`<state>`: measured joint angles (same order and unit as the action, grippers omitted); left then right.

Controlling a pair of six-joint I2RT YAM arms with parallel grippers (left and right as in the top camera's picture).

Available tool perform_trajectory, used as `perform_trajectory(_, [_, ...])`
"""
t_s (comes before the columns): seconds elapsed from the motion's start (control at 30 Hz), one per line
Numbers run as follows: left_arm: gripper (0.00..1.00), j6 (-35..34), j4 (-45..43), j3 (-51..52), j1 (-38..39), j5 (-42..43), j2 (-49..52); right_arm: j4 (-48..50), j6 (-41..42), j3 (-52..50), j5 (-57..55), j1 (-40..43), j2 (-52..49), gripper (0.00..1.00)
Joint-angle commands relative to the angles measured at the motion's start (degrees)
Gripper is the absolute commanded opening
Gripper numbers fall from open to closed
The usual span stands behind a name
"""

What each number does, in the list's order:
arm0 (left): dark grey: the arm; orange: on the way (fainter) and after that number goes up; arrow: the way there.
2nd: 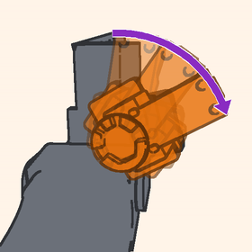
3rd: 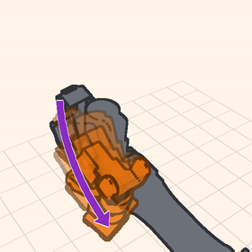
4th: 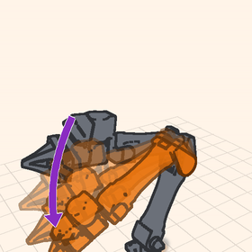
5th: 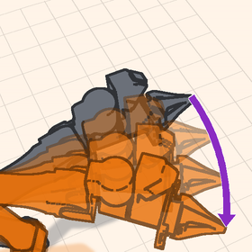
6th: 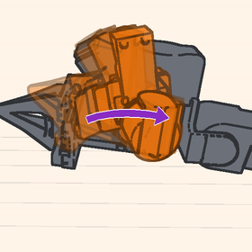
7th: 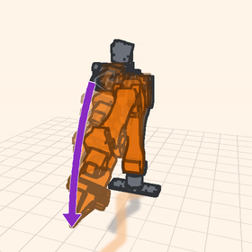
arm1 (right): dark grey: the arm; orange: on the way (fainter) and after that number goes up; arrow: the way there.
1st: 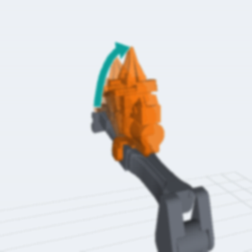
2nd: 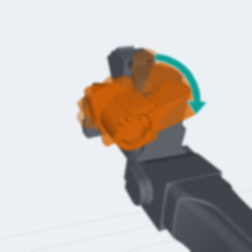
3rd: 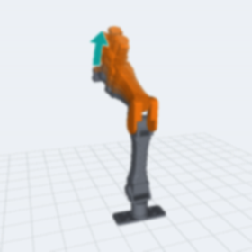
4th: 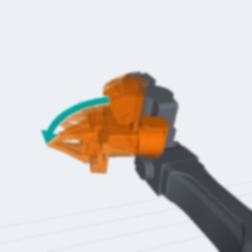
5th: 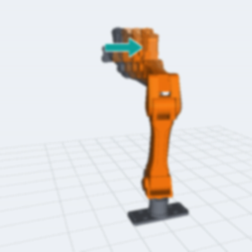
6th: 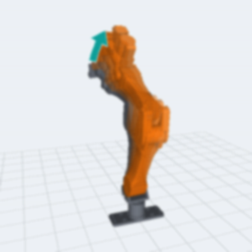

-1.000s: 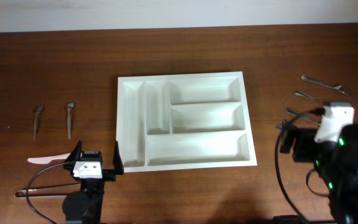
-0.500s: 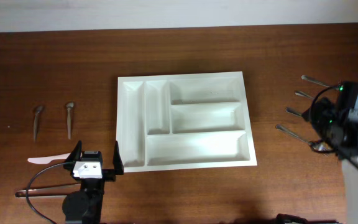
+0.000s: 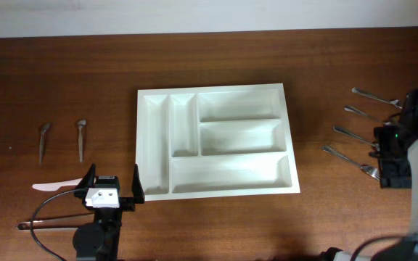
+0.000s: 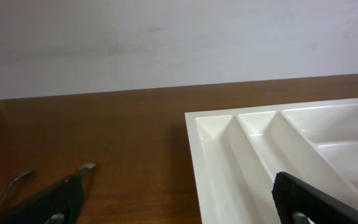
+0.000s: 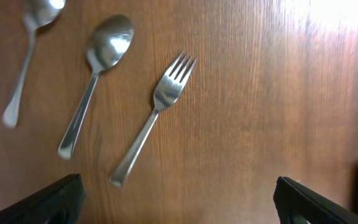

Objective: Pack container
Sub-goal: 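Move the right gripper over the silver fork on the right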

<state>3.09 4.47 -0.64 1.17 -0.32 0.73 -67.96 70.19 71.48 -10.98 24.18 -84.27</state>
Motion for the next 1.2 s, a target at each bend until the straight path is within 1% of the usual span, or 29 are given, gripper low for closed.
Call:
perform_trajectory(0.0, [0.99,0.9,0.3,0.2,0.2,-0.1,-0.4,0.2,5.0,1.2,1.9,0.2,-5.0,0.99])
perform_trajectory(0.13, [0.99,0.9,0.3,0.2,0.2,-0.1,-0.4,-0.2,5.1,1.2,6.0,0.2,-10.3,1.0])
perform_trajectory(0.3, [0.99,0.9,0.3,0.2,0.2,-0.1,-0.4,1.6,6.6,1.2,6.3,0.2,-13.6,0.98])
perform_trajectory(0.43, [0.99,0.9,0.3,0.2,0.2,-0.1,-0.4,1.6,14.5,1.2,6.8,0.2,-13.6,1.0])
perform_trajectory(0.5, [0.99,0.9,0.3,0.2,0.2,-0.1,-0.4,3.0,16.5,0.8,7.6,0.2,-13.6,0.99])
perform_trajectory(0.83, [0.99,0.9,0.3,0.2,0.2,-0.1,-0.4,14.0,16.4,-5.2,7.4,-0.2,-13.6,0.99])
perform_trajectory(1.0, [0.99,0.9,0.3,0.2,0.2,-0.1,-0.4,15.3,16.5,-7.6,7.4,-0.2,-13.8,0.99])
perform_trajectory(1.17, [0.99,0.9,0.3,0.2,0.2,-0.1,-0.4,15.5,16.5,-7.8,7.3,-0.2,-14.1,0.99])
